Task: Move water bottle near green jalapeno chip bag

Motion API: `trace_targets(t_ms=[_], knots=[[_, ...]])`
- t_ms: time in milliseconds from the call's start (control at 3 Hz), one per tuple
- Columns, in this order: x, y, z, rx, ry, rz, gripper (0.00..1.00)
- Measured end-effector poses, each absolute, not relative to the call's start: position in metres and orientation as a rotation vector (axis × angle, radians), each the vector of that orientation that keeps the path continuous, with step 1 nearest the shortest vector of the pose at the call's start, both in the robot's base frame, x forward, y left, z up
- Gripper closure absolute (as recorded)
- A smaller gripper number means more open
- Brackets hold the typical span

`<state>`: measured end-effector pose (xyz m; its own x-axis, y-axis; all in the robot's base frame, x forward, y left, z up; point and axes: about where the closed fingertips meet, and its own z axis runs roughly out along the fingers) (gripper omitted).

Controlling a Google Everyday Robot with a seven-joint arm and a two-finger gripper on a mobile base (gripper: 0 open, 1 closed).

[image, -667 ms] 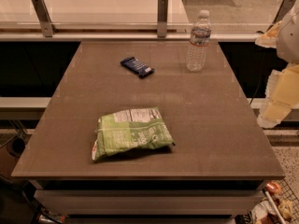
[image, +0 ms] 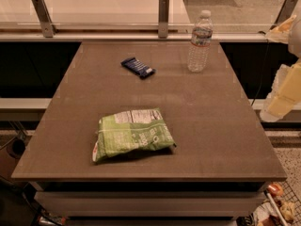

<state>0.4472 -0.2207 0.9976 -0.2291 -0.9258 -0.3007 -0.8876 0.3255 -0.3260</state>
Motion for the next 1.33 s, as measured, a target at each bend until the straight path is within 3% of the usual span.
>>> trace_targets(t_ms=[1333], knots=[[0.558, -0.262, 1.001, -0.975, 1.884, 0.064, 0.00]])
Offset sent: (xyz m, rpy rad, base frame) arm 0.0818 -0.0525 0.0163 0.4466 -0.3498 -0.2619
